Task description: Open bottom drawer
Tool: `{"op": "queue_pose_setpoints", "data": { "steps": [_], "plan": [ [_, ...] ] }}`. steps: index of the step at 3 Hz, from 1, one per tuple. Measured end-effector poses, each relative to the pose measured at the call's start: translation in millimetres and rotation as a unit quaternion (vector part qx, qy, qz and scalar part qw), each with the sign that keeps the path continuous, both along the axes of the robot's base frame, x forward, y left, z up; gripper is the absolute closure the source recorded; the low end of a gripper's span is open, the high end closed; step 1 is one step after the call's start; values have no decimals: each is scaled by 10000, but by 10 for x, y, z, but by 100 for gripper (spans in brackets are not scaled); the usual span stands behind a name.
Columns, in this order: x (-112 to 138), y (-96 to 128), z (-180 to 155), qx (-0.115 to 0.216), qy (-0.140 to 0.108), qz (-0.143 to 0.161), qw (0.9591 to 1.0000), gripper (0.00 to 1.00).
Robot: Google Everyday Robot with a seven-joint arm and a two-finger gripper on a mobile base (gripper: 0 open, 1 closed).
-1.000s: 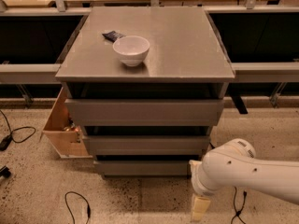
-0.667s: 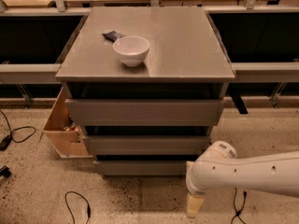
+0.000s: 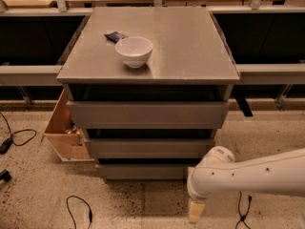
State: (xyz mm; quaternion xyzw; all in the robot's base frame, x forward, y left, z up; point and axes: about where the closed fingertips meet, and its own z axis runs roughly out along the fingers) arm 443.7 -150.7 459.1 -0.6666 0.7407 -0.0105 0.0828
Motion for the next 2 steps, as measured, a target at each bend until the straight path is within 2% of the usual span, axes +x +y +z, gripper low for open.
{"op": "queue_pose_setpoints", "data": {
  "steps": [1, 2],
  "plan": [
    [123, 73, -655, -87, 154, 55, 9998, 0],
    [472, 89, -1359, -138, 74, 182, 9997, 0]
  ]
}}
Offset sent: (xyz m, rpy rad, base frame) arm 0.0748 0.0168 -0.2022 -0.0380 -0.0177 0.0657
